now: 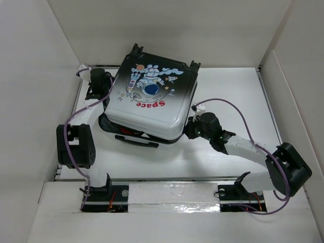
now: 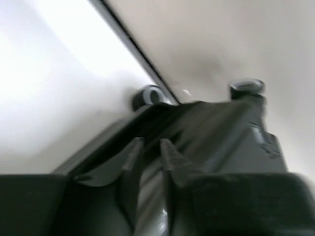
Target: Pack the luggage
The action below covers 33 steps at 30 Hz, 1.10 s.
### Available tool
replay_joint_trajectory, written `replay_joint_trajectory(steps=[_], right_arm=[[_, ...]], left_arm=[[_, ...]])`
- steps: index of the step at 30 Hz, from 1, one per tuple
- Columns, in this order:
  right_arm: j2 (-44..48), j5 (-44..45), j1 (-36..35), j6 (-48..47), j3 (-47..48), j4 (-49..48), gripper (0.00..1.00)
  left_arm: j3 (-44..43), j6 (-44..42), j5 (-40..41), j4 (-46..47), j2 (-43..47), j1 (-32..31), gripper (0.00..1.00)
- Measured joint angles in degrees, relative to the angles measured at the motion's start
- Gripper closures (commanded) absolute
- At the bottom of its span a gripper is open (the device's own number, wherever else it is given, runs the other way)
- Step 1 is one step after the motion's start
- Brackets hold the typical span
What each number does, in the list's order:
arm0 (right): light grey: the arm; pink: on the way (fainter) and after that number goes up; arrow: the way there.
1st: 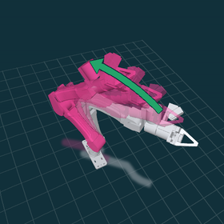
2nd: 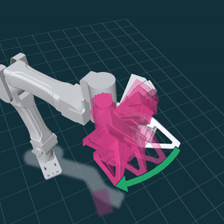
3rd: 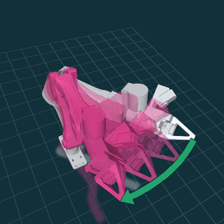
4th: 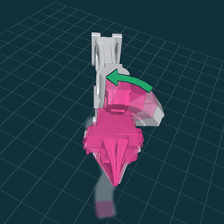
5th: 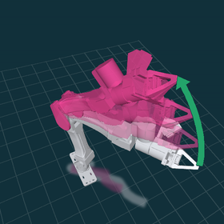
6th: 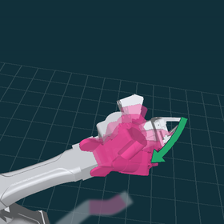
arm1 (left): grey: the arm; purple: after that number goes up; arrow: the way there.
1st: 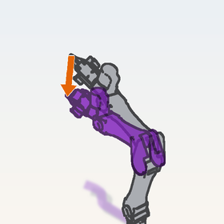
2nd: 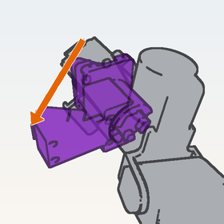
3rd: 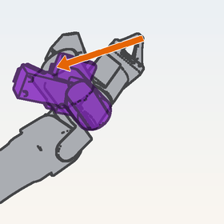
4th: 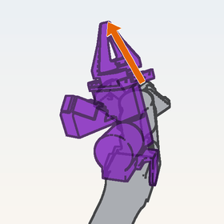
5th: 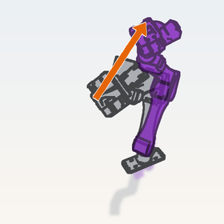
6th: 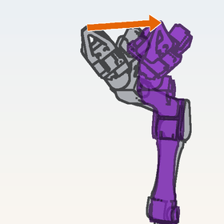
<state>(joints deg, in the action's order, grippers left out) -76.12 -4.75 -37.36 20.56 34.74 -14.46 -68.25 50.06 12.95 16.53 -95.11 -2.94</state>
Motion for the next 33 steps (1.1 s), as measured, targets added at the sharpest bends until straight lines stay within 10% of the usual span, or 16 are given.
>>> replay_joint_trajectory(steps=[13,17,33], right_arm=[[-1.1,-8.8,2.5,0.3,-1.9,-4.5,0.92],[1.6,-9.2,3.5,0.4,-2.5,-4.4,0.70],[12.5,-8.8,10.5,0.4,-2.8,-1.6,0.68]], left_arm=[[20.8,4.5,10.5,-7.3,27.9,1.1,0.52],[22.9,5.1,10.6,-10.8,33.7,1.3,0.41],[11.1,0.8,3.1,-16.4,10.7,11.3,0.47]])
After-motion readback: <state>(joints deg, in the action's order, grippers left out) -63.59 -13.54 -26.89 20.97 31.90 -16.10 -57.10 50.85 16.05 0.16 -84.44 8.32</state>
